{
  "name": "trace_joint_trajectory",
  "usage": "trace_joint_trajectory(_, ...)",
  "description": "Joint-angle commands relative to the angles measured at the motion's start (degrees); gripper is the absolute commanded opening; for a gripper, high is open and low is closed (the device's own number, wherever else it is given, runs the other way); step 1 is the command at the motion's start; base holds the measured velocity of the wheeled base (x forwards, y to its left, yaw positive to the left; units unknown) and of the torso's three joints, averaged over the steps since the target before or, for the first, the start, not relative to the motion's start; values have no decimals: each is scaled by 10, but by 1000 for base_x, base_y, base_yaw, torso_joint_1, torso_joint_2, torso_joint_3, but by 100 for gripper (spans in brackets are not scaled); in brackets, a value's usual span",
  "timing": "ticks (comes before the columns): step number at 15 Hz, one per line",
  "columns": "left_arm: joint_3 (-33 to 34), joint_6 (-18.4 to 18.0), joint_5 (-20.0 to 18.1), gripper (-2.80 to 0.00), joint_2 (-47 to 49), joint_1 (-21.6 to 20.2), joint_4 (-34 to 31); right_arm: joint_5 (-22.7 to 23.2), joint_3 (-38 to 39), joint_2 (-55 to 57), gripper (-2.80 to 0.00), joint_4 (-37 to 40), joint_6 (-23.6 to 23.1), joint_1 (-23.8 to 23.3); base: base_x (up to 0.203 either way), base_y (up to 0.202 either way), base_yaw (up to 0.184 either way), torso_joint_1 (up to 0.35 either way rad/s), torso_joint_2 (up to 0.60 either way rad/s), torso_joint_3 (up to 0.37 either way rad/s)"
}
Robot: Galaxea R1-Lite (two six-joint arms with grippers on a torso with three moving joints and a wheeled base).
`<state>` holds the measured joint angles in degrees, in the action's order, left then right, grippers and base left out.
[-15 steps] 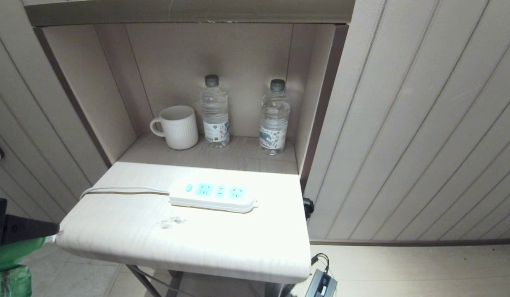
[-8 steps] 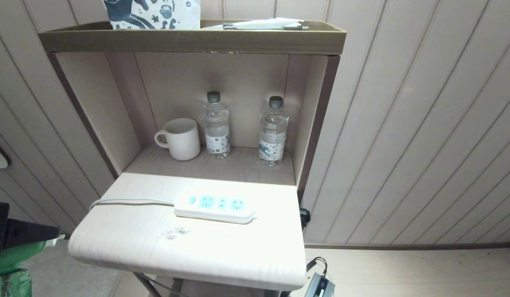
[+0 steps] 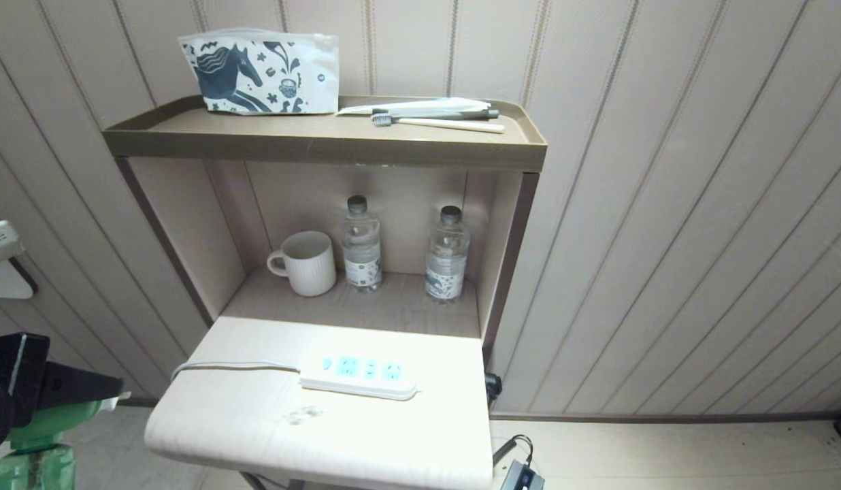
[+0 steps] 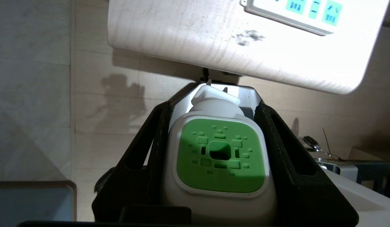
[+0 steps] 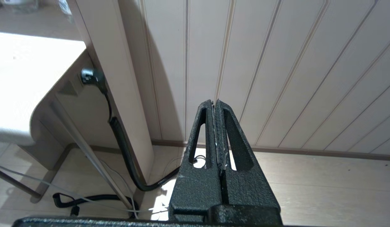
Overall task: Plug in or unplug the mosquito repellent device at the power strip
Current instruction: Insert the plug into the socket
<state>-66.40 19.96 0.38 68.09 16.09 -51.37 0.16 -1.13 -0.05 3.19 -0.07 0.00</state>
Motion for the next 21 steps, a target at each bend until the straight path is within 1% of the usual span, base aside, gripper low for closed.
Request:
trace_joint_trajectory(1,3,2,-17,-280,15,3,-2,0,1,0,-280,0,0,0,0,0,0,256,-545,-295)
trace_joint_trajectory(2,11,2,-27,-280,17,4,0,0,1,0,-280,1,0,-1,0,0,0,259,-563,-301)
trace_joint_trajectory(4,14,2,-30,-280,18,4,3,0,1,0,-280,1,0,0,0,0,0,264,-569,-310)
trace_joint_trajectory(8,20,1,-33,-280,57,6,13,-1,1,0,-280,0,1,0,0,0,0,215,-461,-245)
trace_joint_trajectory(10,38,4,-33,-280,64,5,14,-1,1,0,-280,0,1,-1,0,0,0,31,-78,-47)
trace_joint_trajectory(12,56,6,-34,-280,61,5,29,0,1,0,-280,0,-1,-1,0,0,0,0,0,0)
trace_joint_trajectory(16,46,6,-31,-280,25,5,30,0,1,0,-280,0,-1,0,0,0,0,0,0,0)
trace_joint_trajectory(19,53,6,-31,-280,5,5,21,0,1,0,-280,0,-1,-1,0,0,0,0,0,0)
trace_joint_trajectory(20,67,10,-33,-280,-8,5,-5,0,1,0,-280,0,-1,-1,0,0,0,0,0,0)
trace_joint_trajectory(21,71,17,-33,-280,-16,5,-14,0,1,0,-280,0,-1,0,0,0,0,0,0,0)
